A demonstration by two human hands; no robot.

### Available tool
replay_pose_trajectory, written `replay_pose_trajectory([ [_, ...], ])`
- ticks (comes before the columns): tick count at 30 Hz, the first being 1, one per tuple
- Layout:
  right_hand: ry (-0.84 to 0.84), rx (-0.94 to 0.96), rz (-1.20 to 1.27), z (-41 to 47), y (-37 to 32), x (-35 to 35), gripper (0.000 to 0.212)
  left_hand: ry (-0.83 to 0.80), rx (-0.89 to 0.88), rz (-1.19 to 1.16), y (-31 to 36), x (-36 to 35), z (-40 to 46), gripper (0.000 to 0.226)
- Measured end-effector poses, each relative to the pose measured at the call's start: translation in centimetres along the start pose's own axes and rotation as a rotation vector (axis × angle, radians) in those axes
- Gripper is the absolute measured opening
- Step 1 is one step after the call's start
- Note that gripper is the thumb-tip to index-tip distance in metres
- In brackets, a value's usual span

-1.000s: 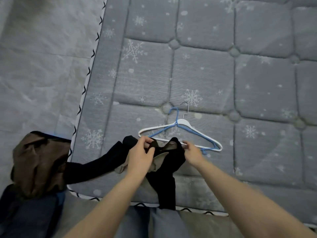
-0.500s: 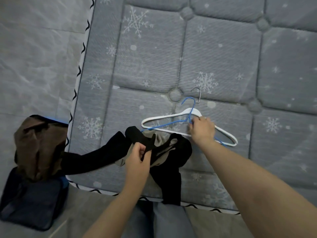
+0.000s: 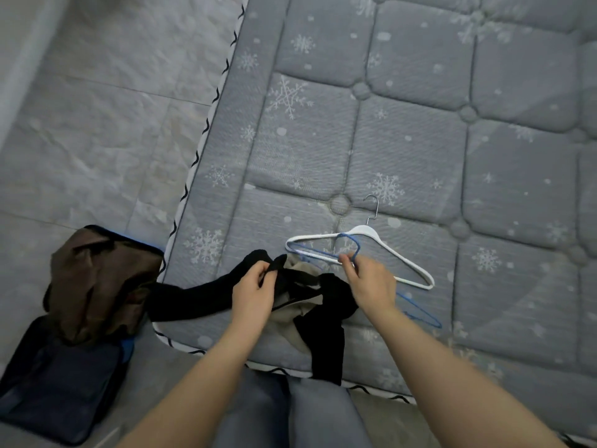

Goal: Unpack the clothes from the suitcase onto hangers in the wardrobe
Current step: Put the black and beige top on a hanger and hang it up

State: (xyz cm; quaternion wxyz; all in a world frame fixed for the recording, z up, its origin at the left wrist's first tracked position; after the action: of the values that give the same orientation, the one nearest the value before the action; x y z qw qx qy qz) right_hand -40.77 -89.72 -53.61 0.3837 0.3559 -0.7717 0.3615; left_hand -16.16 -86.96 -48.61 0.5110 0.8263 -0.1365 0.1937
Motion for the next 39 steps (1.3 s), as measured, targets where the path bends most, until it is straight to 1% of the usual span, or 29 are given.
replay_pose_trajectory([
  [2,0.046,-0.002,0.011,-1.6,-1.3,2.0,0.035,0.035,-0.010,-0.030,0.8,1.6,-0.5,0.018],
  [5,0.070,-0.001,0.069,-4.4,-3.2,5.2,0.032,0.059,-0.017,-0.087,1.8,3.9,-1.2,0.019],
  [7,0.083,0.060,0.187,-6.6,-4.8,7.3,0.028,0.062,0.013,-0.166,2.0,5.0,-1.0,0.020],
  [9,0.140,0.137,0.280,-9.2,-6.3,9.5,0.024,0.090,0.045,-0.215,2.4,6.7,-0.6,0.026],
  [10,0.172,0.156,0.301,-10.3,-6.9,10.3,0.024,0.108,0.064,-0.247,2.6,7.6,-0.3,0.028],
  [12,0.214,0.194,0.328,-12.6,-8.1,11.5,0.025,0.146,0.078,-0.303,3.1,9.7,0.3,0.025],
  [16,0.240,0.260,0.430,-14.9,-10.5,12.6,0.016,0.184,0.062,-0.210,4.1,13.7,1.9,0.024],
  [17,0.245,0.277,0.438,-15.1,-10.9,12.7,0.012,0.212,0.066,-0.170,4.2,14.6,2.3,0.025],
  [19,0.309,0.365,0.407,-16.1,-11.9,13.7,0.005,0.286,0.079,-0.108,4.3,16.4,2.5,0.031],
  [22,0.357,0.428,0.377,-17.2,-12.5,14.6,0.010,0.330,0.086,-0.041,4.6,17.6,2.7,0.032],
  [24,0.321,0.433,0.359,-17.7,-12.7,14.4,0.019,0.319,0.070,-0.037,5.0,17.6,2.8,0.028],
  [26,0.183,0.397,0.367,-17.9,-13.1,13.2,0.024,0.291,0.018,0.024,5.7,17.4,2.7,0.028],
  [28,0.070,0.356,0.382,-18.2,-13.6,12.1,0.025,0.228,-0.090,0.135,6.8,16.8,2.4,0.029],
  [31,0.018,0.345,0.397,-18.5,-14.7,11.2,0.026,0.151,-0.253,0.277,8.8,15.7,1.1,0.029],
  [33,-0.006,0.338,0.393,-18.5,-15.7,10.9,0.026,0.123,-0.377,0.343,10.7,14.8,-0.5,0.023],
  [36,-0.060,0.361,0.456,-18.3,-17.3,11.1,0.020,0.038,-0.548,0.374,13.3,12.9,-3.1,0.020],
  [38,-0.058,0.364,0.546,-17.7,-17.8,11.9,0.021,-0.066,-0.621,0.324,14.6,12.1,-4.9,0.029],
  [39,-0.055,0.355,0.584,-17.3,-17.8,12.4,0.022,-0.089,-0.648,0.327,15.1,12.2,-5.5,0.036],
])
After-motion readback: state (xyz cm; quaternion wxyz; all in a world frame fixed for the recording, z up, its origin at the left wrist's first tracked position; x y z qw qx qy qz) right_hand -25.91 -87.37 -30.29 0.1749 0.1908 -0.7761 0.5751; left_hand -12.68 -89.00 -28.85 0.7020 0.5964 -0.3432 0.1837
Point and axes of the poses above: each hand's wrist, its own z-axis towards the middle knuckle, its own x-axis out of the back of the hand, y = z × x, the point moved 7 cm from there along z, towards the middle knuckle, and after that the axes turned 11 degrees about -x, right-handed, at the moved point
